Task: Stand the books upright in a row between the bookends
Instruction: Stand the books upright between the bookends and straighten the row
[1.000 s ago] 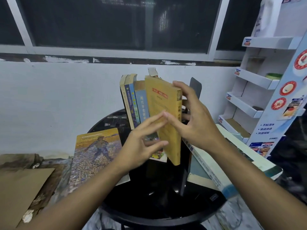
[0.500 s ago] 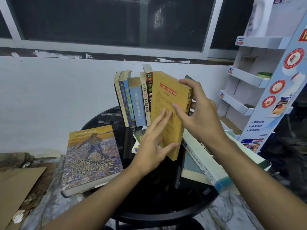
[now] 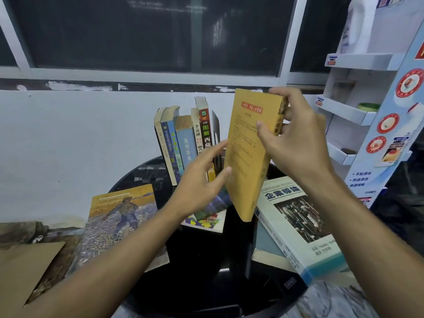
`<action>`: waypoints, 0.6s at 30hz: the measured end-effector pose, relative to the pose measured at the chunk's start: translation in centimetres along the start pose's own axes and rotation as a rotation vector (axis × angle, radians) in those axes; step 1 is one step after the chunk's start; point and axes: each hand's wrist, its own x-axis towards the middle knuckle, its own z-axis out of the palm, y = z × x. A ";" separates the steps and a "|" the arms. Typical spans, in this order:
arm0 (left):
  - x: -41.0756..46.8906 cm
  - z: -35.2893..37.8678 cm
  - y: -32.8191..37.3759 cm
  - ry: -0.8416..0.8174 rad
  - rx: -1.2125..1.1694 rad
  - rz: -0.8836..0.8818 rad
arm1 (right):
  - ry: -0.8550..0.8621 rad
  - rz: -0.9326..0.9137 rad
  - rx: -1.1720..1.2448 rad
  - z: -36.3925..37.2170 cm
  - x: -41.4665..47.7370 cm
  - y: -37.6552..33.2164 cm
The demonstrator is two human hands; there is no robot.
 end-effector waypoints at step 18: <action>13.4 -4.8 -4.4 0.126 0.833 -0.098 | -0.061 0.003 -0.114 1.5 5.6 1.8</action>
